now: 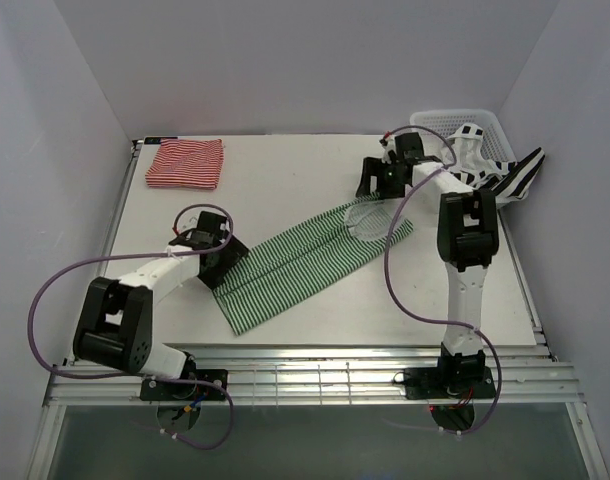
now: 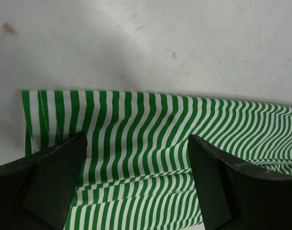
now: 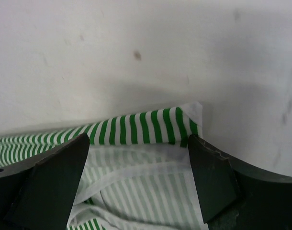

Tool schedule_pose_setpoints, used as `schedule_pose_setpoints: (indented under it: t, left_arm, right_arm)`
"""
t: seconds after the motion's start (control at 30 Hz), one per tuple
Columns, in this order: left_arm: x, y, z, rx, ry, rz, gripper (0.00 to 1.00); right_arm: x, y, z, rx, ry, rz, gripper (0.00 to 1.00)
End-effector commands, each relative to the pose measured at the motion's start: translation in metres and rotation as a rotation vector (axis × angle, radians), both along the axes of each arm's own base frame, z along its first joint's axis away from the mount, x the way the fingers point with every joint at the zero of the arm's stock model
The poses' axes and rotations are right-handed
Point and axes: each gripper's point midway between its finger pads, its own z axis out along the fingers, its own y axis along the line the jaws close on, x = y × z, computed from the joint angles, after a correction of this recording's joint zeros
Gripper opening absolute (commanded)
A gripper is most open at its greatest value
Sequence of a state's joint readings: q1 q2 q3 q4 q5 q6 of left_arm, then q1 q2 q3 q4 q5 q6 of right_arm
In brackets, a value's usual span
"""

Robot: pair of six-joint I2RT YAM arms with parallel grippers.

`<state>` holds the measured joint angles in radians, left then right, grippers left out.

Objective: Fold and stack the tank tops

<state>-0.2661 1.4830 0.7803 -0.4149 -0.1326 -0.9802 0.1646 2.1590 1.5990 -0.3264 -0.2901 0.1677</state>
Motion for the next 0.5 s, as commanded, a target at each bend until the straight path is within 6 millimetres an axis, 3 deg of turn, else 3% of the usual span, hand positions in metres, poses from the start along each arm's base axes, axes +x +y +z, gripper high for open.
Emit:
schedule_pose_setpoints:
  t: [0.0,0.03,0.07,0.1,0.13,0.23,0.33,0.47]
  left_arm:
    - [-0.07,-0.01,-0.007,-0.089,0.164,0.183,0.98]
    - [-0.081,-0.015,-0.007,-0.091,0.167,0.194,0.98]
    - [-0.088,-0.019,-0.007,-0.095,0.164,0.202,0.98]
    - [-0.098,-0.027,-0.007,-0.114,0.179,0.195,0.98]
    - [-0.11,-0.032,-0.009,-0.145,0.2,0.221,0.98]
    - [-0.141,-0.045,-0.018,-0.17,0.29,0.206,0.98]
    - [-0.15,-0.054,-0.018,-0.147,0.292,0.166,0.98]
    - [-0.142,-0.067,0.004,-0.102,0.233,0.124,0.98]
  right_arm:
    - [-0.001,0.029,-0.053,-0.025,0.193,0.115,0.9]
    - [0.005,0.046,-0.05,-0.019,0.181,0.149,0.9]
    - [0.03,0.062,-0.029,-0.003,0.103,0.178,0.9]
    - [0.027,0.072,-0.047,-0.001,0.136,0.203,0.9]
    - [0.027,0.092,-0.044,0.025,0.121,0.242,0.9]
    - [0.027,0.129,-0.041,0.112,0.075,0.287,0.9]
    - [0.026,0.148,-0.036,0.169,0.043,0.306,0.9]
    - [0.033,0.158,-0.009,0.188,-0.02,0.356,0.9]
